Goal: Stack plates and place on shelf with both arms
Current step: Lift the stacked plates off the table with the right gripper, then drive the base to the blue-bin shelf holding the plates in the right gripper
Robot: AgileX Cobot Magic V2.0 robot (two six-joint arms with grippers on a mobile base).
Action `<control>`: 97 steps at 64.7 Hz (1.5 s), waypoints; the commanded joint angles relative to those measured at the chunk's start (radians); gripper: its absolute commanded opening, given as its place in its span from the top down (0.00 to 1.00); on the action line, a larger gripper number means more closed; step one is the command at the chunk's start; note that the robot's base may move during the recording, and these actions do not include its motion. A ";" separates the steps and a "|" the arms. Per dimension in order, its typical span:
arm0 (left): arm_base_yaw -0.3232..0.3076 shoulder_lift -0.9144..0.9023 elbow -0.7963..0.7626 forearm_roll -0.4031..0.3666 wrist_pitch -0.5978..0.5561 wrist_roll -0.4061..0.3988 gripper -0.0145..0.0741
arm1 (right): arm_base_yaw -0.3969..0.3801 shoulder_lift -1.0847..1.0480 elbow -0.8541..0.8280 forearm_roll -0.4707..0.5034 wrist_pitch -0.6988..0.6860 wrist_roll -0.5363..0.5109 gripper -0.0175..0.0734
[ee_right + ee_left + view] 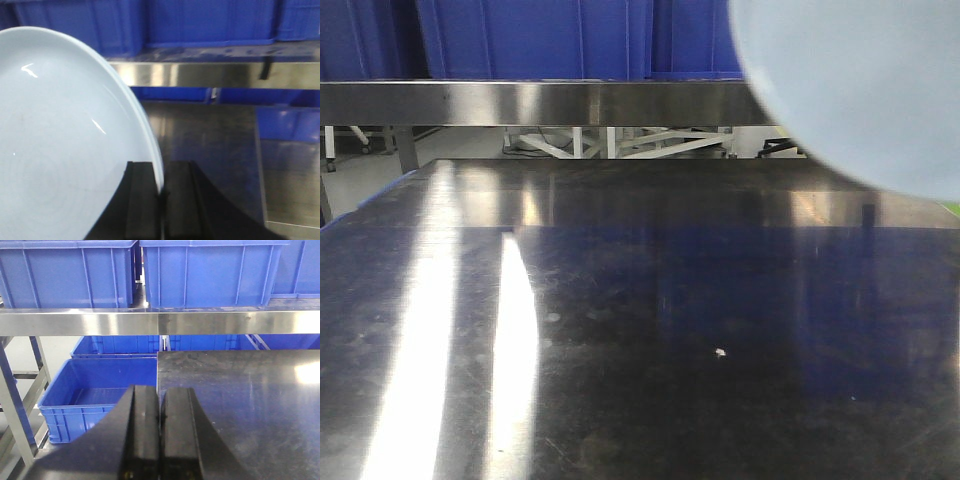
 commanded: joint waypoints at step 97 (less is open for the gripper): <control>0.000 0.008 -0.032 -0.009 -0.086 -0.003 0.74 | -0.115 -0.207 0.056 0.258 -0.102 -0.385 0.75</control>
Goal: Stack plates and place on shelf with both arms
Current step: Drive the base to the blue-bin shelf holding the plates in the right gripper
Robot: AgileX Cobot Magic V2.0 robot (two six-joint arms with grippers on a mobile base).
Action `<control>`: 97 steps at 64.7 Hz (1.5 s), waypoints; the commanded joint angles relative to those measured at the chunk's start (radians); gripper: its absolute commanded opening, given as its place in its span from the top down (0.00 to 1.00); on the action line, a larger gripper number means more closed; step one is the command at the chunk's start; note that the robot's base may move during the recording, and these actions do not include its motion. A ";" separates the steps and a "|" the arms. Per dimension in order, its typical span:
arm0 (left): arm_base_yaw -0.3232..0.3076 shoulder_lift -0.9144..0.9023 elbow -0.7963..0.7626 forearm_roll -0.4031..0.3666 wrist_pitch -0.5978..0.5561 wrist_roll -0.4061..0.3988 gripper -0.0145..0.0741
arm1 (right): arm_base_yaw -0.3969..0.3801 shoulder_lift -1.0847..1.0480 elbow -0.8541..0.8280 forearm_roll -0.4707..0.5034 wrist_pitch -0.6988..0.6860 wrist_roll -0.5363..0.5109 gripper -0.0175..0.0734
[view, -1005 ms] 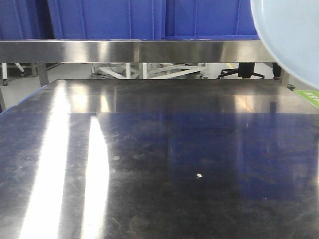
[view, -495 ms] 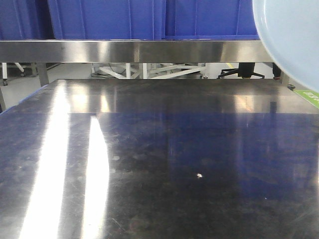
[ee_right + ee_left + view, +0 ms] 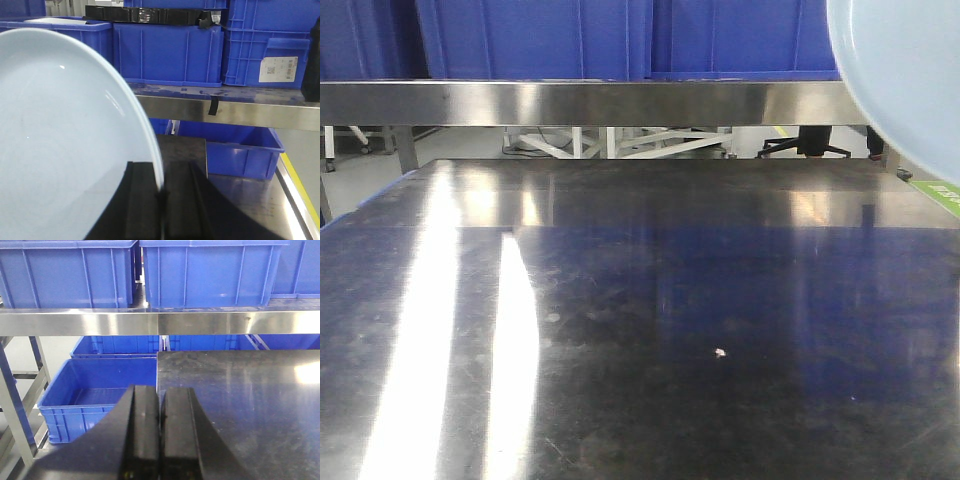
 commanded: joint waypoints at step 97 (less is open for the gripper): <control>0.000 0.008 -0.032 -0.009 -0.086 -0.003 0.74 | -0.006 0.006 -0.031 0.009 -0.102 -0.005 0.75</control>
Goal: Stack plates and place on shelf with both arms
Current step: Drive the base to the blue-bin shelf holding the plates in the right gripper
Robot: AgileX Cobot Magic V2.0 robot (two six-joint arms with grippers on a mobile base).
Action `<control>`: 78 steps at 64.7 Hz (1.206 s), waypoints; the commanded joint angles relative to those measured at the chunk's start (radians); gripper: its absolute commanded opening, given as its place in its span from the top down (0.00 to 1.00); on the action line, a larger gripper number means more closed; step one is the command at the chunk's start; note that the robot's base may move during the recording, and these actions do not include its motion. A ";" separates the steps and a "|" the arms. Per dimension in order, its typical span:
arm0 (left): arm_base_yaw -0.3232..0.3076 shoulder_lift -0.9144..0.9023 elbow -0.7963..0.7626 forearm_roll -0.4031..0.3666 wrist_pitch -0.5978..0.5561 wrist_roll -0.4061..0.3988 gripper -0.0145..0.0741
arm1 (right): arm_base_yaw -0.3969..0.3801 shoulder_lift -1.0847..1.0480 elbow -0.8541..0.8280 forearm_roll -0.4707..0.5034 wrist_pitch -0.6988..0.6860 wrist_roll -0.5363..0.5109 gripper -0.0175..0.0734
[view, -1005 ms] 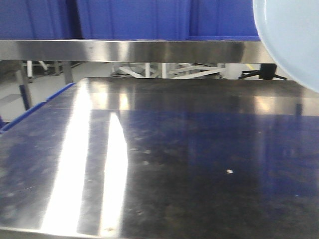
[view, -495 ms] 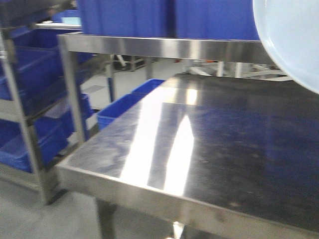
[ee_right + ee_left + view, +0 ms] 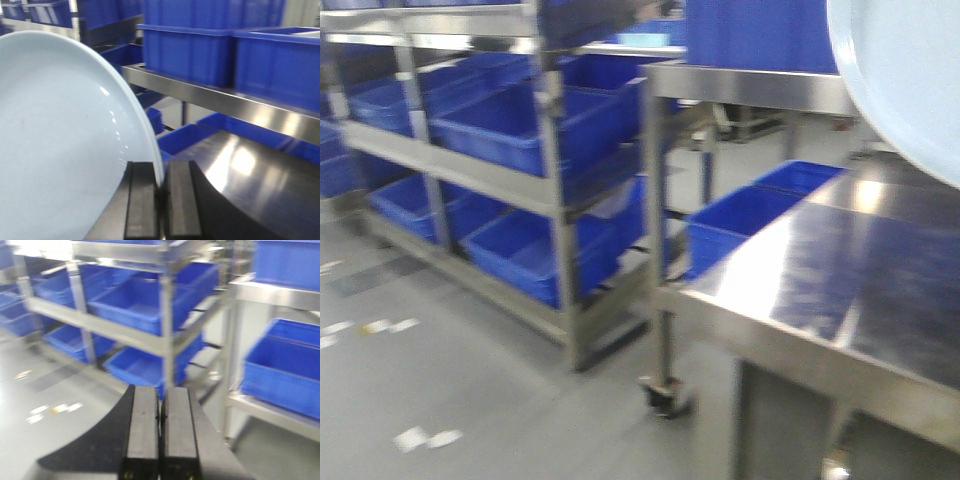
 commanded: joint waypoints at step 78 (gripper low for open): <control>0.000 0.008 -0.032 -0.009 -0.086 -0.003 0.74 | -0.006 0.006 -0.031 0.009 -0.102 -0.005 0.75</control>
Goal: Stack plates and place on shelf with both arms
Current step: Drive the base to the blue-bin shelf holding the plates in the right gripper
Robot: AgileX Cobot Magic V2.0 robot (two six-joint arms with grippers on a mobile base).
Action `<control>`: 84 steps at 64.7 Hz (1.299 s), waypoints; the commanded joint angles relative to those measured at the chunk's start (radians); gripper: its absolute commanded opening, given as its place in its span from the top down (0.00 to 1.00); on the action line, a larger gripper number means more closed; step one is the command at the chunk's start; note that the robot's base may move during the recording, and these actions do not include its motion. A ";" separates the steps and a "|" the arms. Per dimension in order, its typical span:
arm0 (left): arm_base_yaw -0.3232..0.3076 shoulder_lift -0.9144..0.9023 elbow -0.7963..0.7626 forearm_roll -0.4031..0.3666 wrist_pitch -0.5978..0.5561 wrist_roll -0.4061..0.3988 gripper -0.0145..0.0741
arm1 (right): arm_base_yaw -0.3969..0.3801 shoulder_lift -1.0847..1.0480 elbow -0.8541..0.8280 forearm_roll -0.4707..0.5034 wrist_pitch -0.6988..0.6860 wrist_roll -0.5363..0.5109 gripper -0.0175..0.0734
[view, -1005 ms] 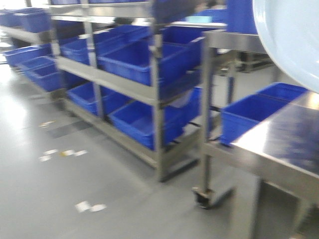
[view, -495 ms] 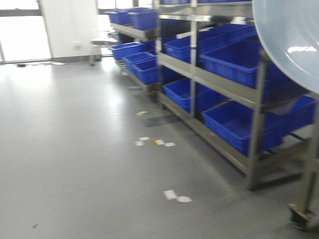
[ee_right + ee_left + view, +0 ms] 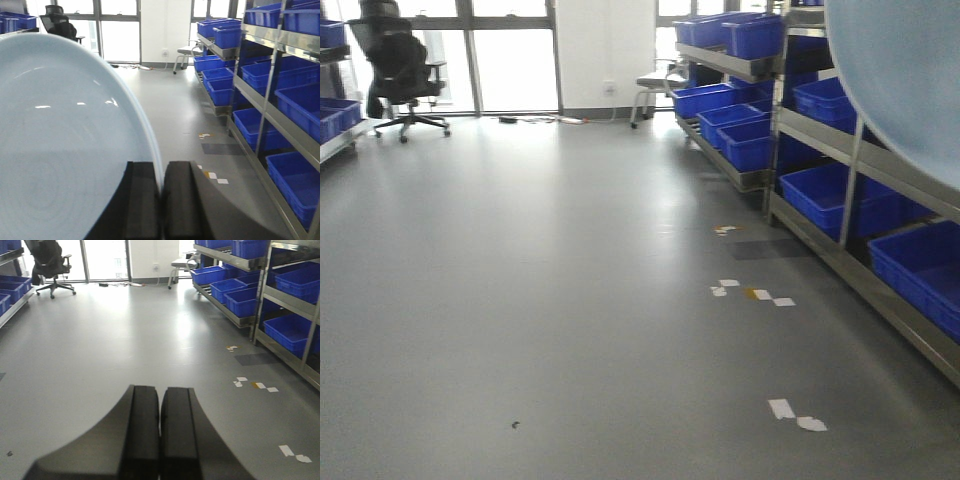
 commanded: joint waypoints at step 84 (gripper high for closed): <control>0.000 0.008 -0.032 -0.009 -0.086 -0.003 0.74 | -0.006 0.006 -0.031 0.007 -0.102 -0.005 0.75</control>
